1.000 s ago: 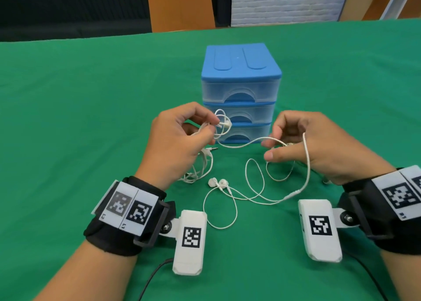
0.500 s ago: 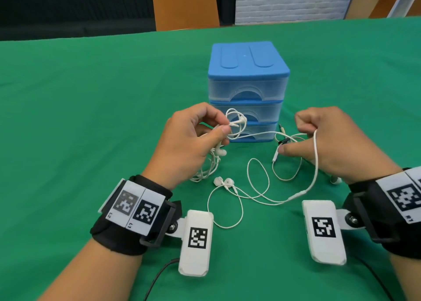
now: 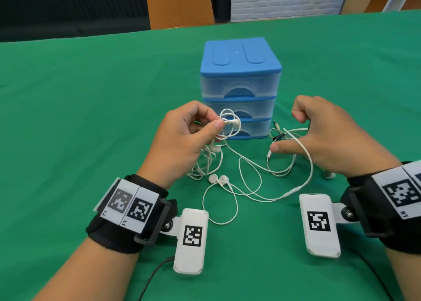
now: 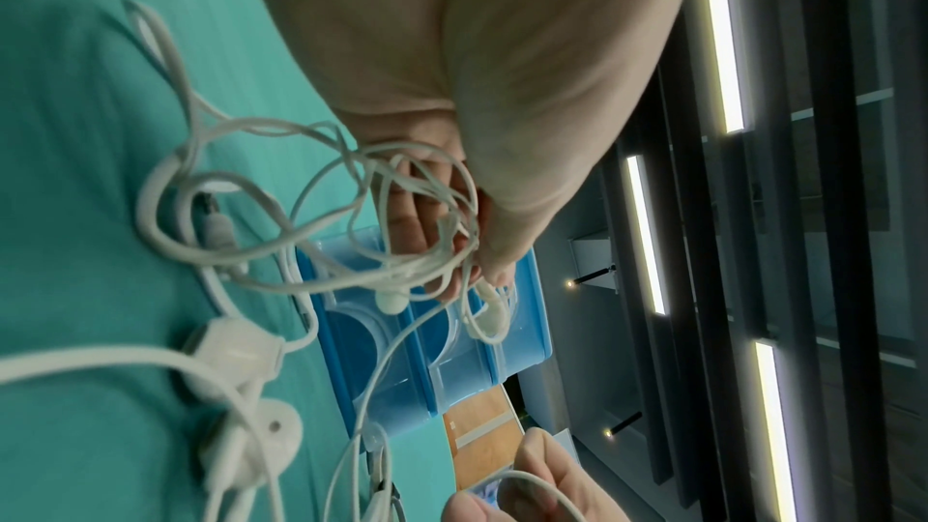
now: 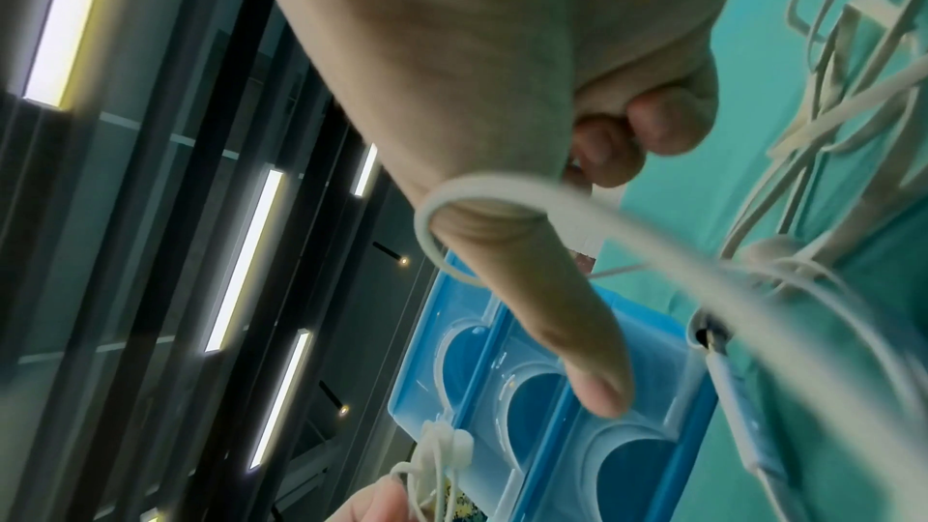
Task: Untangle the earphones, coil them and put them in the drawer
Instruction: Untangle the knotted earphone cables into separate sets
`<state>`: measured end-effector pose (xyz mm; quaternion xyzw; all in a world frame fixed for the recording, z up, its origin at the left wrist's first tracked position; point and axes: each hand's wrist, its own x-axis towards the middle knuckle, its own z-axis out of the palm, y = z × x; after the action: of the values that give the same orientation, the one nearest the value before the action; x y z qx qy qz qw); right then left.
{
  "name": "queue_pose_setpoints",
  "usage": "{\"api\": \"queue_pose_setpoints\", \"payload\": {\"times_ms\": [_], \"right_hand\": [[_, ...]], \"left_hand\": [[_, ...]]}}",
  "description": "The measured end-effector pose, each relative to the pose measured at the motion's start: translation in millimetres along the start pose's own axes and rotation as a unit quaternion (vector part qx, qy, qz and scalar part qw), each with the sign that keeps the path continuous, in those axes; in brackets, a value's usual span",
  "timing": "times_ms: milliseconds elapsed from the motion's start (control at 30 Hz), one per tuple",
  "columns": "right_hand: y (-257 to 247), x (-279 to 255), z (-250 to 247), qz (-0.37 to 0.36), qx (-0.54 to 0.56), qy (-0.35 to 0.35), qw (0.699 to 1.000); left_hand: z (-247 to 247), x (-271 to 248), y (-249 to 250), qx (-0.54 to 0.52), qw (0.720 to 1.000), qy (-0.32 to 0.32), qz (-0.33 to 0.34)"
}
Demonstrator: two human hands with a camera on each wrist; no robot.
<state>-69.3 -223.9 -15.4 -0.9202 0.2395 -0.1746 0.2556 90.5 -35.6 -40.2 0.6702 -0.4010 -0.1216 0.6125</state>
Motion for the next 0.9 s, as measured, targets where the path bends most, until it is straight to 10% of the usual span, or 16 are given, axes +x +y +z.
{"api": "queue_pose_setpoints", "payload": {"times_ms": [233,400,900], "right_hand": [[8.5,7.2,6.5,0.012,0.231,0.038,0.972],[-10.1,2.1,7.0,-0.129,0.334,0.050,0.932],[-16.5,2.9,29.9,-0.170,0.193,-0.043,0.965]], "left_hand": [[0.2,-0.4,1.4,-0.013,1.000,0.001,-0.012],[2.7,-2.9,2.1,-0.015,0.999,-0.032,0.000],[8.3,-6.7,5.3,-0.002,0.991,-0.134,0.003]]}}
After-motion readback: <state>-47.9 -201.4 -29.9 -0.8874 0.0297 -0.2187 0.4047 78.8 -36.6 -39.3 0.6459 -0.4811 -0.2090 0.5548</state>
